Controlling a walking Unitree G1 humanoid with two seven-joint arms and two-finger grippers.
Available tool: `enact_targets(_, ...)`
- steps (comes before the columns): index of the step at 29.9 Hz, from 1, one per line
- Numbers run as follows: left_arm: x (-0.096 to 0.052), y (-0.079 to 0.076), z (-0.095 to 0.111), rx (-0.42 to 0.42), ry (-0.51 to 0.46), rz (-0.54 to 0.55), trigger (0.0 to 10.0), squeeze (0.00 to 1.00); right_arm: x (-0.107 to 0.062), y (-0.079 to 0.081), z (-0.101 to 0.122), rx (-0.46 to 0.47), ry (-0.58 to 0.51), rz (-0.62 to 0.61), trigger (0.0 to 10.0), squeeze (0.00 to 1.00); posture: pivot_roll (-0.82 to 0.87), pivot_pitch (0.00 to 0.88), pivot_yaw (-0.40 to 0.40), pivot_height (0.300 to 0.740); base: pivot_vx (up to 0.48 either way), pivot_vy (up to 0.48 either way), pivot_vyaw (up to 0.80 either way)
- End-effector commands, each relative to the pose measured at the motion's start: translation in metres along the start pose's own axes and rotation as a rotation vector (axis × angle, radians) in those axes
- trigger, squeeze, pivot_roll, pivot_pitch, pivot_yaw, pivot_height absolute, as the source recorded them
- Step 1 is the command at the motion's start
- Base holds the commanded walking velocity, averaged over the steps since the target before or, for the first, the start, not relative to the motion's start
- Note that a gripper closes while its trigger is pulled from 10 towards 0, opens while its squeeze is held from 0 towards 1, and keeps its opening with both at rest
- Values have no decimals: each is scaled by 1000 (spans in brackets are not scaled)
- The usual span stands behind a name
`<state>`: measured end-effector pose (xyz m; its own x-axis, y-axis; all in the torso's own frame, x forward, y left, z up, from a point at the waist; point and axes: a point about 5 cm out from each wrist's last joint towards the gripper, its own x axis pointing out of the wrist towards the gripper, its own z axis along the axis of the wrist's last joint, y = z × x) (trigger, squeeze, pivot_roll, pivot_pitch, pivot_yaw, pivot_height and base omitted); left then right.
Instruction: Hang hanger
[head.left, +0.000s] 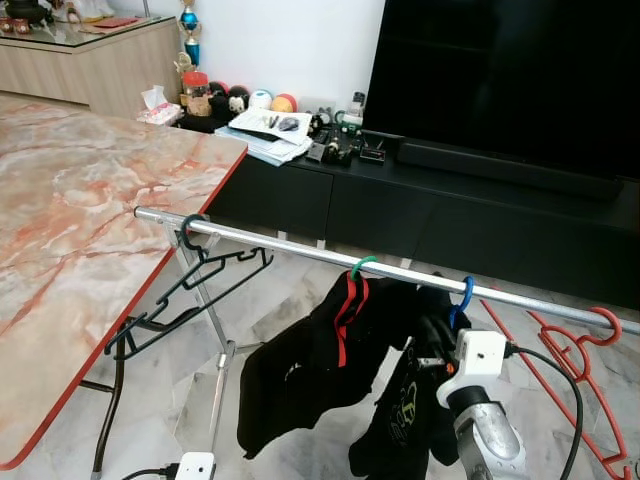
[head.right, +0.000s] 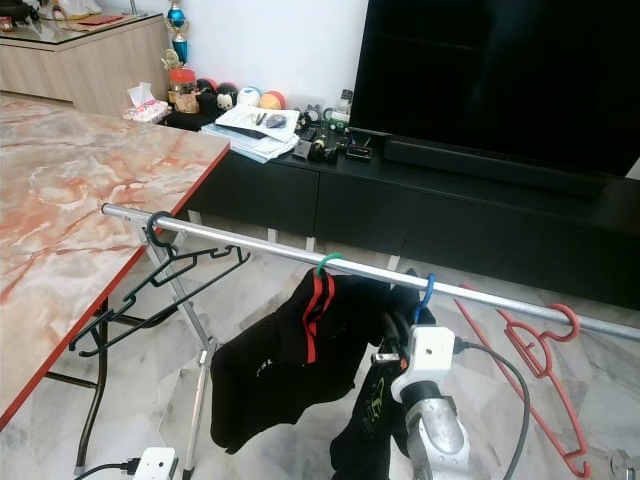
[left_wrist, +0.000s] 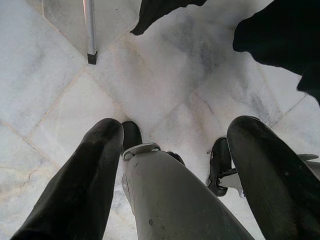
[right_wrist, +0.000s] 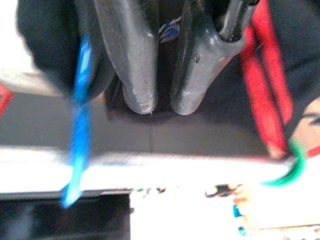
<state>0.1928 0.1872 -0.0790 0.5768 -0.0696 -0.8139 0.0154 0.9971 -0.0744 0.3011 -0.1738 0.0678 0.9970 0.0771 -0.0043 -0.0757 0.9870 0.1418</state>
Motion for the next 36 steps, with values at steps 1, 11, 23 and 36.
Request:
enact_targets(1, 0, -1, -4, 15, 28, -5, 10000, 0, 5, -11, 15, 7, -43, -71, 10000, 0, 92, 0, -85, 740, 0, 0, 0)
enact_targets(11, 0, -1, -4, 14, 28, -8, 10000, 0, 17, -13, 13, 179, 18, -116, 10000, 0, 97, 0, -83, 740, 0, 0, 0)
enact_targets(23, 0, 0, -3, 27, 31, -9, 10000, 0, 15, -17, -4, 123, 146, -211, 10000, 0, 101, 0, -78, 740, 0, 0, 0)
enact_targets(36, 0, 0, -3, 35, 34, -16, 10000, 0, 10, -26, -9, 111, 164, -322, 10000, 0, 102, 0, -79, 740, 0, 0, 0)
